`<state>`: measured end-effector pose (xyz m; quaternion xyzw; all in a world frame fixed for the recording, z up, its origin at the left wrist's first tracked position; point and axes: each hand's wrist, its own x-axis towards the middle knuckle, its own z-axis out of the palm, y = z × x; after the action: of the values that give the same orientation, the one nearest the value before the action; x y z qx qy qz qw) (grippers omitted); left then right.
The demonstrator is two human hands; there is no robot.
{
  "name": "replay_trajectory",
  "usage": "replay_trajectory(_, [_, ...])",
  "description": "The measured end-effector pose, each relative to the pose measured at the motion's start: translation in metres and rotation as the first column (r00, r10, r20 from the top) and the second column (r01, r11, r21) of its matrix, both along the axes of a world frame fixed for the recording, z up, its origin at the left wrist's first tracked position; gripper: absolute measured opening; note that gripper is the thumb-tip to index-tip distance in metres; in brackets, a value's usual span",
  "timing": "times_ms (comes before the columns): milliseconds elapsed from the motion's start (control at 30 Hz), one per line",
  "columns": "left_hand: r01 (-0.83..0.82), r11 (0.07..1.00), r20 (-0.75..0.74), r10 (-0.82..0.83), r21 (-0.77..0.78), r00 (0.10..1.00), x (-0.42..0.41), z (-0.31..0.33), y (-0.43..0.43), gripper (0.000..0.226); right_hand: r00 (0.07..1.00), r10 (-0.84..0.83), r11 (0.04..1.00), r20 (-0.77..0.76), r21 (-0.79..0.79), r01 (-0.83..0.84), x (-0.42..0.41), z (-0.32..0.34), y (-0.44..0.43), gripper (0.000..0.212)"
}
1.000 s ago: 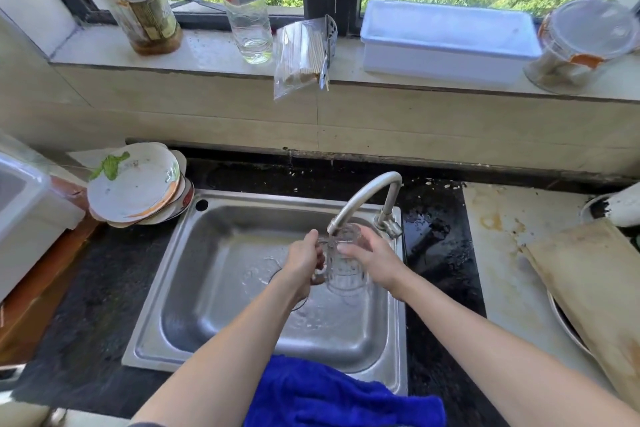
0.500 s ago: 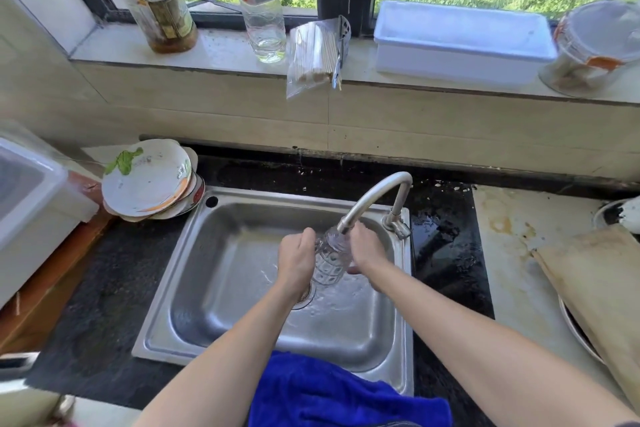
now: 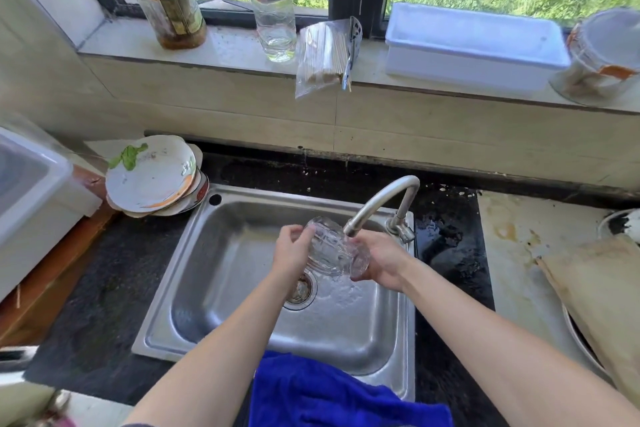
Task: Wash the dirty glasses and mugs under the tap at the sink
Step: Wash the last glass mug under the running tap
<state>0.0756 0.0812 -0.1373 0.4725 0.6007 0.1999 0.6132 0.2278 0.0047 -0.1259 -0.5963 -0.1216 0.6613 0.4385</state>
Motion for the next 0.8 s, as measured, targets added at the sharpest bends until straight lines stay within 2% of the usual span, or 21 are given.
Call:
replay_trajectory(33, [-0.004, 0.986, 0.138, 0.027, -0.166, 0.99, 0.003, 0.003, 0.0, 0.026, 0.999, -0.017, 1.0, -0.048, 0.013, 0.018, 0.001, -0.003, -0.003, 0.016])
replay_trajectory(67, [0.027, 0.977, 0.219, 0.021, -0.213, 0.975, 0.005, 0.005, -0.001, 0.025, 0.994, -0.048, 0.999, -0.096, 0.017, 0.05, 0.001, -0.007, -0.006, 0.017])
replay_trajectory(133, [0.137, 0.99, 0.171, -0.129, -0.034, 0.977, 0.012, 0.01, -0.004, 0.023, 0.967, -0.165, 0.986, -0.194, -0.021, 0.164, 0.002, -0.018, -0.009, 0.022])
replay_trajectory(167, [0.215, 0.972, 0.089, -0.223, 0.089, 0.971, 0.014, 0.012, -0.006, 0.022, 0.943, -0.231, 0.973, -0.241, -0.056, 0.224, 0.003, -0.023, -0.01, 0.027])
replay_trajectory(233, [0.404, 0.878, -0.084, -0.396, 0.258, 0.914, 0.018, 0.011, -0.011, 0.017, 0.897, -0.307, 0.951, -0.318, -0.133, 0.279, 0.004, -0.033, -0.01, 0.033])
replay_trajectory(300, [0.522, 0.793, -0.148, -0.503, 0.314, 0.852, 0.018, 0.01, -0.015, 0.009, 0.873, -0.297, 0.952, -0.386, -0.195, 0.238, 0.006, -0.04, -0.008, 0.033])
replay_trajectory(367, [0.529, 0.767, -0.107, -0.529, 0.364, 0.842, 0.015, 0.012, -0.018, 0.011, 0.86, -0.27, 0.958, -0.433, -0.213, 0.193, 0.007, -0.046, -0.004, 0.031])
replay_trajectory(433, [0.465, 0.799, -0.025, -0.494, 0.382, 0.869, 0.013, 0.017, -0.021, 0.028, 0.851, -0.268, 0.958, -0.452, -0.215, 0.187, 0.006, -0.05, 0.001, 0.036])
replay_trajectory(467, [0.445, 0.812, -0.023, -0.472, 0.377, 0.881, 0.011, 0.021, -0.02, 0.036, 0.849, -0.261, 0.961, -0.459, -0.21, 0.182, 0.004, -0.05, 0.004, 0.039])
replay_trajectory(533, [0.471, 0.785, -0.122, -0.464, 0.402, 0.877, 0.008, 0.026, -0.018, 0.038, 0.858, -0.213, 0.974, -0.467, -0.176, 0.146, -0.001, -0.049, 0.01, 0.037])
replay_trajectory(633, [0.56, 0.695, -0.311, -0.465, 0.452, 0.829, -0.001, 0.025, -0.015, 0.024, 0.904, -0.216, 0.971, -0.368, -0.181, 0.158, -0.006, -0.045, 0.016, 0.035])
replay_trajectory(700, [0.569, 0.667, -0.37, -0.434, 0.481, 0.821, -0.006, 0.019, -0.012, 0.019, 0.933, -0.304, 0.941, -0.192, -0.211, 0.264, -0.006, -0.04, 0.019, 0.036])
replay_trajectory(767, [0.514, 0.722, -0.35, -0.384, 0.463, 0.854, -0.005, 0.014, -0.012, 0.018, 0.948, -0.313, 0.933, 0.053, -0.167, 0.317, -0.005, -0.031, 0.021, 0.031])
replay_trajectory(800, [0.429, 0.803, -0.288, -0.332, 0.413, 0.898, -0.002, 0.012, -0.013, 0.021, 0.946, -0.279, 0.946, 0.167, -0.12, 0.3, -0.006, -0.025, 0.021, 0.026])
